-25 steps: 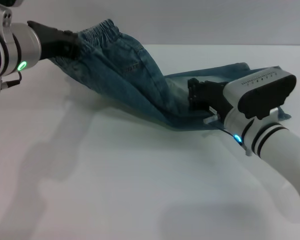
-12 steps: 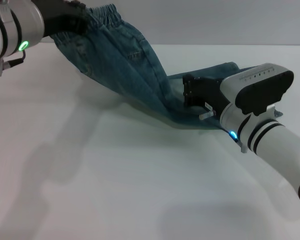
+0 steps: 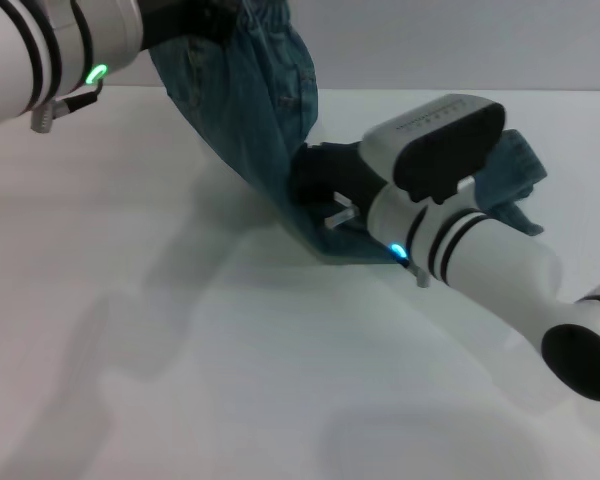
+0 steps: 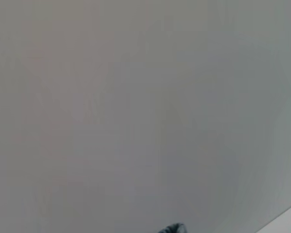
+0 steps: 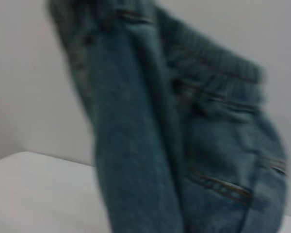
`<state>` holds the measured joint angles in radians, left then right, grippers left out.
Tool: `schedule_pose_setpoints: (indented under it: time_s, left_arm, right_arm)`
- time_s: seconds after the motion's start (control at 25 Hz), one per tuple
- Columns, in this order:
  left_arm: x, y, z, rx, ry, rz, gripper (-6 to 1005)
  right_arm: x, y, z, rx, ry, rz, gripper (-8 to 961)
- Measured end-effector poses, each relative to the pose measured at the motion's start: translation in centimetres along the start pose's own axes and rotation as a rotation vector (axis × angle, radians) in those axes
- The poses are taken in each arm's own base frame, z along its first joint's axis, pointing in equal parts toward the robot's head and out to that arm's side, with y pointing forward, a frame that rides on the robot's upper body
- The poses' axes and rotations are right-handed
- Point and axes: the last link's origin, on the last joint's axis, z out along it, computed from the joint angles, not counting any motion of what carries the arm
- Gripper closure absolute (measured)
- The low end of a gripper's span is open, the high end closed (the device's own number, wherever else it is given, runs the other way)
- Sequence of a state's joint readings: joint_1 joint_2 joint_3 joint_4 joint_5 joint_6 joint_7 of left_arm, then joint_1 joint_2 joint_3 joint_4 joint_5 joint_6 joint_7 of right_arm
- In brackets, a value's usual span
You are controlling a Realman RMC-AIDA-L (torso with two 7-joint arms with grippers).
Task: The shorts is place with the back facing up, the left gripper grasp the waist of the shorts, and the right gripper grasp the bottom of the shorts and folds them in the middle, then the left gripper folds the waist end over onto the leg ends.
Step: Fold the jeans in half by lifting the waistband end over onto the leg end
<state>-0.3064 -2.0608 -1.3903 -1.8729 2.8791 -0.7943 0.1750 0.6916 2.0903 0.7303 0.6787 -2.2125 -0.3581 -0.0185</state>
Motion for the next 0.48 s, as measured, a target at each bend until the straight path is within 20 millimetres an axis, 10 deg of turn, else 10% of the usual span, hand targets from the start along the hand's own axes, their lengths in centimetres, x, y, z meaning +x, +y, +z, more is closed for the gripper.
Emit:
schedule_pose_setpoints:
  time_s: [0.48]
  left_arm:
    - [0.5, 1.4, 0.1, -0.035, 0.028, 0.015, 969]
  right_arm:
    - [-1.8, 2.6, 1.4, -0.093, -0.011, -0.013, 953]
